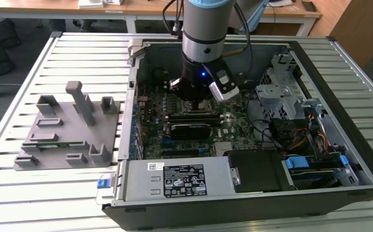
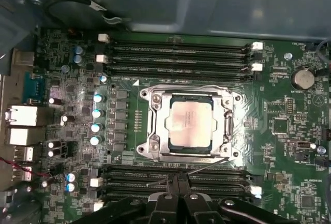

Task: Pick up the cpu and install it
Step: 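Install the second cpu locking lever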

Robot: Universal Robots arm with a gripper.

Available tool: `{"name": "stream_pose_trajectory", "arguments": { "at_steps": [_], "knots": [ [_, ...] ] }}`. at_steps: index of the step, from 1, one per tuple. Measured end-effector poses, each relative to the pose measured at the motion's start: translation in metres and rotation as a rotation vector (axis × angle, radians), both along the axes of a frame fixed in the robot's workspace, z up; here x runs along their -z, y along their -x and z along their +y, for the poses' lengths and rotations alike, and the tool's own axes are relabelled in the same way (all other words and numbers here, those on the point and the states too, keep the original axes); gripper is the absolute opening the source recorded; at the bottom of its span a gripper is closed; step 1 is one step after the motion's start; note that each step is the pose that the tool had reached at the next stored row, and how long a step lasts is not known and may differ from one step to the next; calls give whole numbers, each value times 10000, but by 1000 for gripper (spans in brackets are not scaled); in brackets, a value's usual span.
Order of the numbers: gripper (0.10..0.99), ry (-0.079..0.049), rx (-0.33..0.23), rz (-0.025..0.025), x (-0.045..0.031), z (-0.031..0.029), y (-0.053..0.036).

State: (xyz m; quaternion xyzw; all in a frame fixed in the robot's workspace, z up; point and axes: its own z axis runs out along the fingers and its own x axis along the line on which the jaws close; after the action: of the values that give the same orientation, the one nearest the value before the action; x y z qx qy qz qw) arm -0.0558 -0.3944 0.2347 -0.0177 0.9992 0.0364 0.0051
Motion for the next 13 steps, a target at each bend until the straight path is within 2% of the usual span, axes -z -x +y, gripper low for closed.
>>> {"name": "stream_pose_trajectory", "arguments": {
  "at_steps": [5,9,13],
  "knots": [
    [106,-101,0,21,38,-1,3],
    [106,-122,0,55,78,-5,3],
    [106,-136,0,62,91,-5,3]
  ]
}}
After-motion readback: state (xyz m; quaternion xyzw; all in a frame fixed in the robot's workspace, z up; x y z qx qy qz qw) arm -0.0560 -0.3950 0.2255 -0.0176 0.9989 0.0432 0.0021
